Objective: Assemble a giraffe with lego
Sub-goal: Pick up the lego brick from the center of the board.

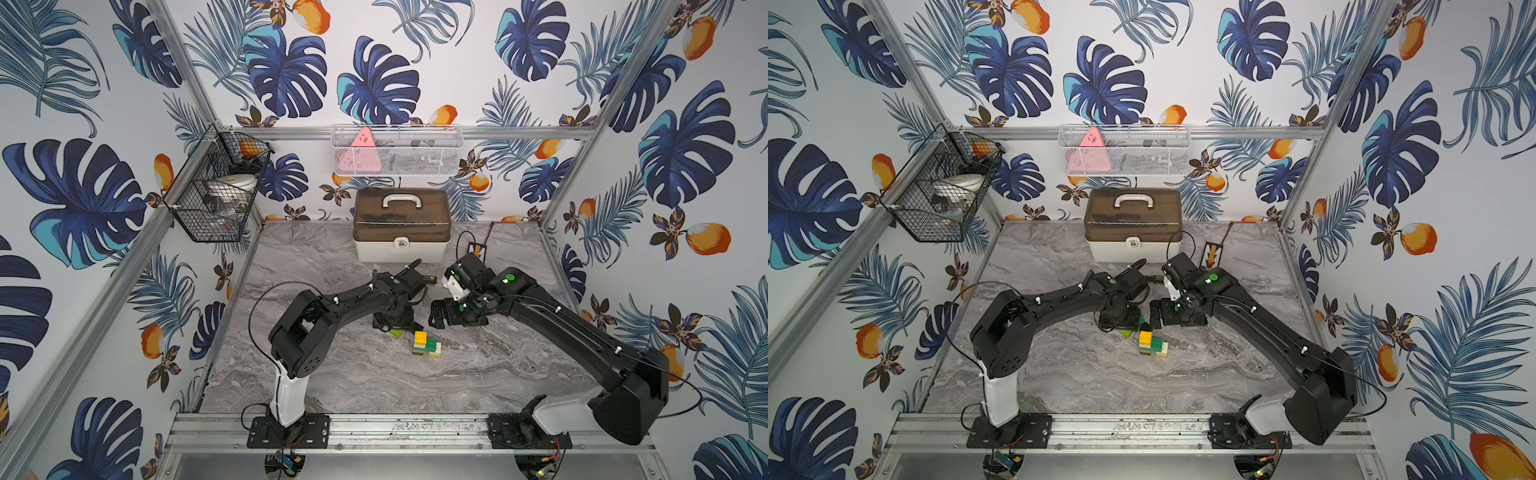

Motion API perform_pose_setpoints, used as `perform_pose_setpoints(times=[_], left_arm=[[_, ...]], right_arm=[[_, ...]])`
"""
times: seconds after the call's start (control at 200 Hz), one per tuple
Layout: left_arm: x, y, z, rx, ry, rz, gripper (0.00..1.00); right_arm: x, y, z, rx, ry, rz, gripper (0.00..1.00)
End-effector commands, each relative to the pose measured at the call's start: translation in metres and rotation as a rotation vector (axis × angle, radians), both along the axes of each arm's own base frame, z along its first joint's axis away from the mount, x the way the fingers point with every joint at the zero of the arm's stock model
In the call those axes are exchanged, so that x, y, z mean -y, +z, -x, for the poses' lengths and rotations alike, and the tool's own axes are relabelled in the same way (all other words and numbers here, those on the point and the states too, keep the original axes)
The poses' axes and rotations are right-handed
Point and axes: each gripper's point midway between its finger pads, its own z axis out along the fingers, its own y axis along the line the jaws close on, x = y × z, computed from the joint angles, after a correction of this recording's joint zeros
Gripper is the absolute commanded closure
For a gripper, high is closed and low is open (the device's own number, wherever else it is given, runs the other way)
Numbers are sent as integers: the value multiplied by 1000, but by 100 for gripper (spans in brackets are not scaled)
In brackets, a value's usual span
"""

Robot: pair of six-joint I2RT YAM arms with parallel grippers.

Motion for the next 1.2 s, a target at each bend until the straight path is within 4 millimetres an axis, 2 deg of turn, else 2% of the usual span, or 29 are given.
perform_pose_setpoints(times=[0.0, 0.12, 0.165, 0.18, 0.23, 0.395, 0.545, 0.731, 0.836, 0.986, 1.096, 1.196], left_arm=[[1, -6, -3, -8, -24, 16, 27], [3, -15, -4, -27, -27, 28, 28], [4, -19, -5, -34, -30, 31, 28], [5, -20, -5, -35, -31, 33, 29], [6, -23, -4, -45, -35, 33, 30], [6, -33, 0, -74, -32, 34, 39], [0, -40, 7, -90, -14, 19, 51], [-6, -38, 12, -95, 4, 8, 58], [-9, -35, 12, -94, 11, -4, 63], [-14, -12, 9, -62, 24, -19, 68], [-15, 30, 5, -3, 44, 0, 68], [-9, 69, 7, 34, 49, 39, 68]], right_arm=[[6, -4, 10, -13, -15, 1, 2], [1, -8, 22, -29, 21, -48, 3], [-5, -2, 22, -8, 48, -83, 3], [-4, -9, 26, -22, 55, -76, 3], [-7, -9, 27, -14, 80, -90, 3], [-12, -12, 29, 12, 139, -96, 3], [-20, 0, 24, 84, 170, -160, 3], [-25, 5, 25, 119, 196, -196, 2], [-17, -3, 25, 102, 184, -144, 2], [-6, -7, 24, 105, 156, -90, 2], [0, -2, 25, 130, 130, -91, 1], [-3, 8, 27, 177, 115, -166, 1]])
